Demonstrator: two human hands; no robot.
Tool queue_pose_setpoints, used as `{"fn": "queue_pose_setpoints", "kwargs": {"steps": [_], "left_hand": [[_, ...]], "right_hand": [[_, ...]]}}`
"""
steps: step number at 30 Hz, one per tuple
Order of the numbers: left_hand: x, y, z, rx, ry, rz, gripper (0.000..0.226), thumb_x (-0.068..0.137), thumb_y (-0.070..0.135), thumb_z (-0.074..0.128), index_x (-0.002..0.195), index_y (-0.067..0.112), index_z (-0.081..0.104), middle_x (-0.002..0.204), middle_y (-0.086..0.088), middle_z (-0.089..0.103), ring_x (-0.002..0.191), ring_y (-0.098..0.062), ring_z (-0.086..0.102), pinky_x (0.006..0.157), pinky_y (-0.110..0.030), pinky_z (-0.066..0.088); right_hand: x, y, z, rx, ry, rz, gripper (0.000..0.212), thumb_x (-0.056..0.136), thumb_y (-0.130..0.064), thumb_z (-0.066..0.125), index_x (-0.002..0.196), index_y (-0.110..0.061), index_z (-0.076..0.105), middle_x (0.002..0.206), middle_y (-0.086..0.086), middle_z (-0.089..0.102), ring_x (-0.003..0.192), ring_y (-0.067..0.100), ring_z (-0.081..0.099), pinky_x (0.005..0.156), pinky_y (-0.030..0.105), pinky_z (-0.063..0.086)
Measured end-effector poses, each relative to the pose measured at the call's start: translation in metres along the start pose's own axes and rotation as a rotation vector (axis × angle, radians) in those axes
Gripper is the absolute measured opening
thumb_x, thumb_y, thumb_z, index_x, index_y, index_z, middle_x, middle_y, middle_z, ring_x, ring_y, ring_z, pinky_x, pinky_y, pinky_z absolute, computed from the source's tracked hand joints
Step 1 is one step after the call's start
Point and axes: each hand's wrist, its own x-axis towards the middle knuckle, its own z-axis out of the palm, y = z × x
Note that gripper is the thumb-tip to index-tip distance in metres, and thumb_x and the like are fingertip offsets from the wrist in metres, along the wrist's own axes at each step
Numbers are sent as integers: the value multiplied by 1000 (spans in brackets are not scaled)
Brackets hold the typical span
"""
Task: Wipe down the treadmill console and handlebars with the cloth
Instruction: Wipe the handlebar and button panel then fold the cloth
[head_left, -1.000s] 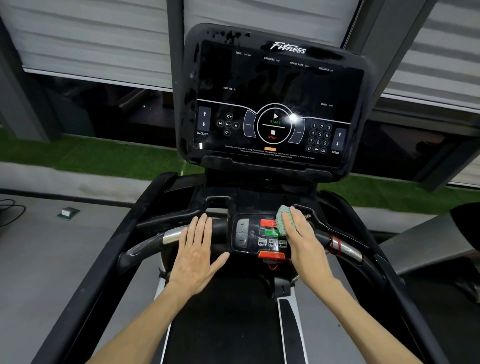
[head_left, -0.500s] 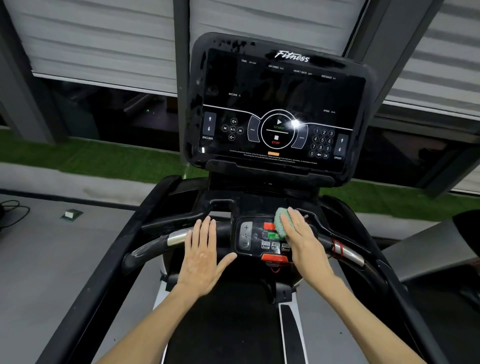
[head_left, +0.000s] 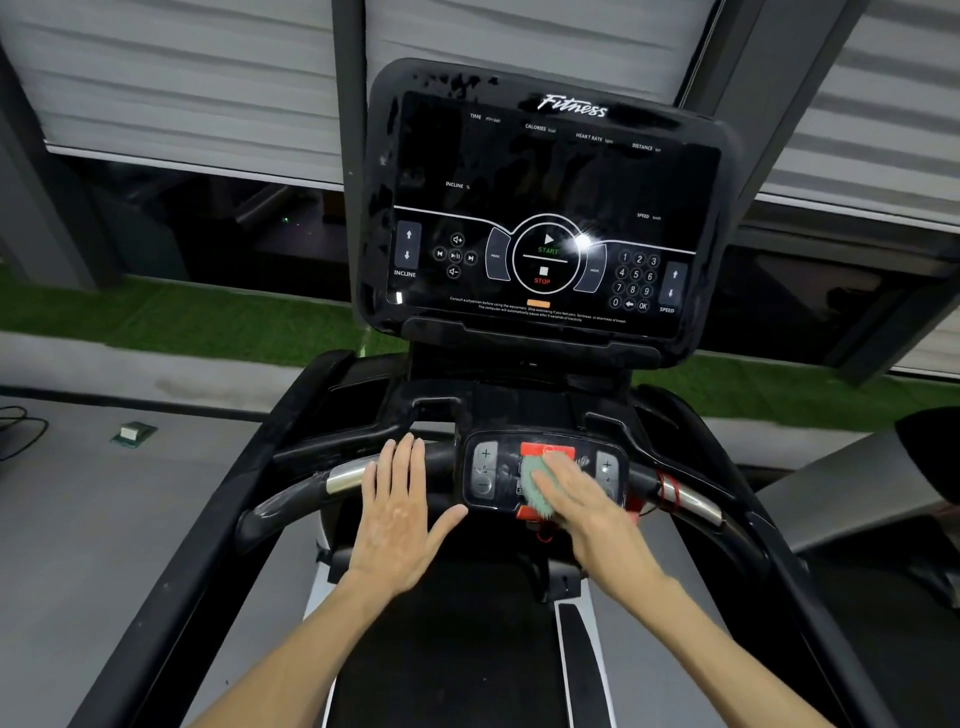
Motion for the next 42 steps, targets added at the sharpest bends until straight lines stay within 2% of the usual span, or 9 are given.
{"fn": "queue_pose_setpoints", "kwargs": {"steps": [1, 4, 7, 16, 19, 23, 29, 35, 42], "left_hand": [[0, 0, 0, -1, 1, 2, 94, 95, 72, 8, 152, -1, 24, 157, -19, 29, 148, -35, 23, 118, -51, 25], [0, -1, 1, 0, 4, 10, 93, 95, 72, 8, 152, -1, 23, 157, -19, 28, 148, -35, 23, 118, -52, 26], [0, -1, 1, 12, 0, 6, 94, 95, 73, 7, 152, 0, 22, 158, -19, 27, 148, -35, 22, 119, -51, 24], [0, -1, 2, 4, 1, 7, 94, 95, 73, 7, 152, 0, 22, 158, -18, 26, 148, -35, 21, 119, -51, 22], [0, -1, 2, 0, 1, 7, 94, 95, 73, 7, 152, 0, 23, 158, -18, 27, 148, -35, 21, 119, -52, 24], [0, -1, 2, 1, 9, 9, 94, 94, 73, 7, 152, 1, 21, 158, -18, 26, 149, -34, 20, 120, -50, 22], [0, -1, 3, 5, 19, 7, 94, 95, 73, 8, 152, 0, 23, 158, -18, 27, 148, -34, 21, 120, -49, 20], [0, -1, 4, 2, 25, 14, 93, 95, 73, 10, 152, 1, 23, 158, -18, 27, 148, -34, 22, 120, -49, 20], [-1, -2, 4, 4, 29, 16, 93, 95, 73, 9, 153, 1, 23, 158, -18, 28, 148, -34, 22, 120, -49, 21]], "right_hand": [[11, 1, -2, 8, 33, 19, 77, 69, 23, 68, 137, -8, 50, 146, 12, 43, 138, 21, 34, 117, 19, 17], [36, -2, 0, 27, 95, 110, 75, 74, 23, 64, 141, -7, 45, 149, 13, 40, 139, 28, 35, 110, 39, 39], [29, -13, 11, 38, 112, 109, 81, 74, 26, 60, 145, -7, 39, 151, 14, 36, 142, 29, 30, 109, 46, 39], [-4, -23, 15, -69, -42, -136, 86, 65, 22, 65, 142, -11, 45, 149, 10, 40, 139, 25, 36, 112, 38, 32], [25, -13, 6, -22, 19, -74, 82, 68, 27, 55, 141, -7, 45, 149, 13, 39, 138, 30, 37, 110, 41, 37], [49, -20, 7, 25, 49, 78, 80, 74, 25, 59, 144, -8, 41, 150, 13, 37, 140, 30, 34, 100, 44, 49], [3, -32, 28, -30, -16, -95, 90, 66, 24, 66, 145, -10, 39, 152, 10, 34, 142, 26, 30, 114, 41, 29], [14, -36, 20, -44, -65, -136, 90, 65, 20, 69, 144, -12, 38, 149, 11, 39, 140, 25, 32, 110, 41, 35], [54, -53, 24, 37, 15, 6, 88, 69, 24, 65, 145, -8, 36, 151, 14, 35, 143, 29, 28, 111, 46, 35]]}}
